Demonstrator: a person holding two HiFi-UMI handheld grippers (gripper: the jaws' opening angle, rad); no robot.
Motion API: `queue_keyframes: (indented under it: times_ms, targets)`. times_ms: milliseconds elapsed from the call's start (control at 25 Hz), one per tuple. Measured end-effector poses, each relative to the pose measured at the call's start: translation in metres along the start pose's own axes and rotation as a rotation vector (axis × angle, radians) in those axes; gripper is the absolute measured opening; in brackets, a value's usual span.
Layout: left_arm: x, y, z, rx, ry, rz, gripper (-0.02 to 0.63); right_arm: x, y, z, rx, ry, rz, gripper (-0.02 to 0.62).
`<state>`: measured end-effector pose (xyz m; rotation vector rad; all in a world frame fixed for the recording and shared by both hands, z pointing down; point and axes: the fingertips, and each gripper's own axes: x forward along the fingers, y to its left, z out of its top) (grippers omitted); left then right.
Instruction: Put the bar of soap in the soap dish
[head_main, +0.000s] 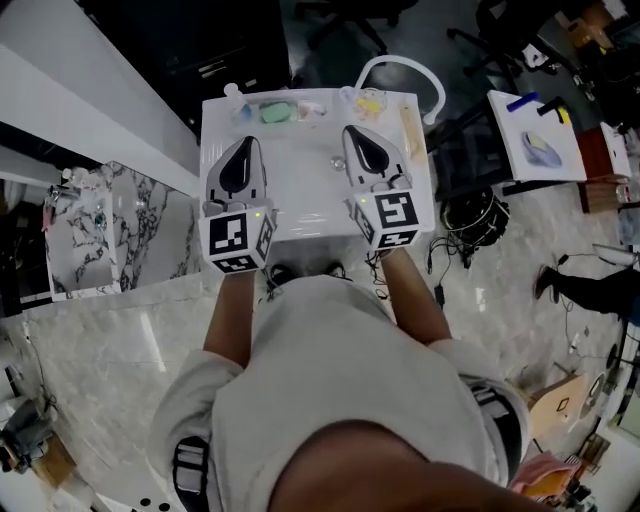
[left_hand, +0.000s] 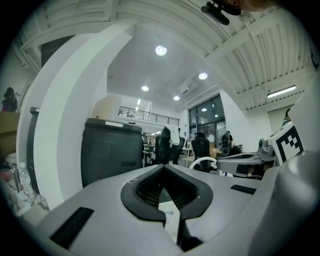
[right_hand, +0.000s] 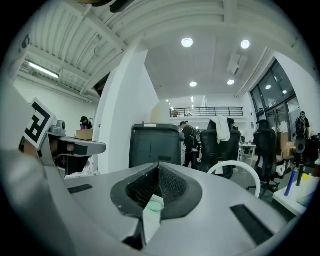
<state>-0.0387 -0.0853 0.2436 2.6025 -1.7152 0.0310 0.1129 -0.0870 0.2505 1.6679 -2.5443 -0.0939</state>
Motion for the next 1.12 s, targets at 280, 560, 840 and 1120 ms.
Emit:
queue_keyframes:
  times_ms: [280, 560, 840, 1120]
  targets:
    - [-0.013, 0.011, 0.000, 0.009, -0.008, 0.037, 0.018, 0.003, 0.007, -0.001, -0.029, -0.004, 0.020, 0.000]
    - [-0.022, 0.029, -0.012, -0.003, 0.008, 0.059, 0.018, 0.009, 0.018, -0.008, -0.025, 0.002, 0.025, 0.000]
    - [-0.023, 0.044, -0.020, 0.008, 0.022, 0.045, 0.018, 0.014, 0.022, -0.013, -0.030, 0.022, 0.007, 0.000]
    - [-0.019, 0.065, -0.028, 0.007, 0.030, 0.023, 0.018, 0.026, 0.033, -0.020, -0.025, 0.041, -0.020, 0.000]
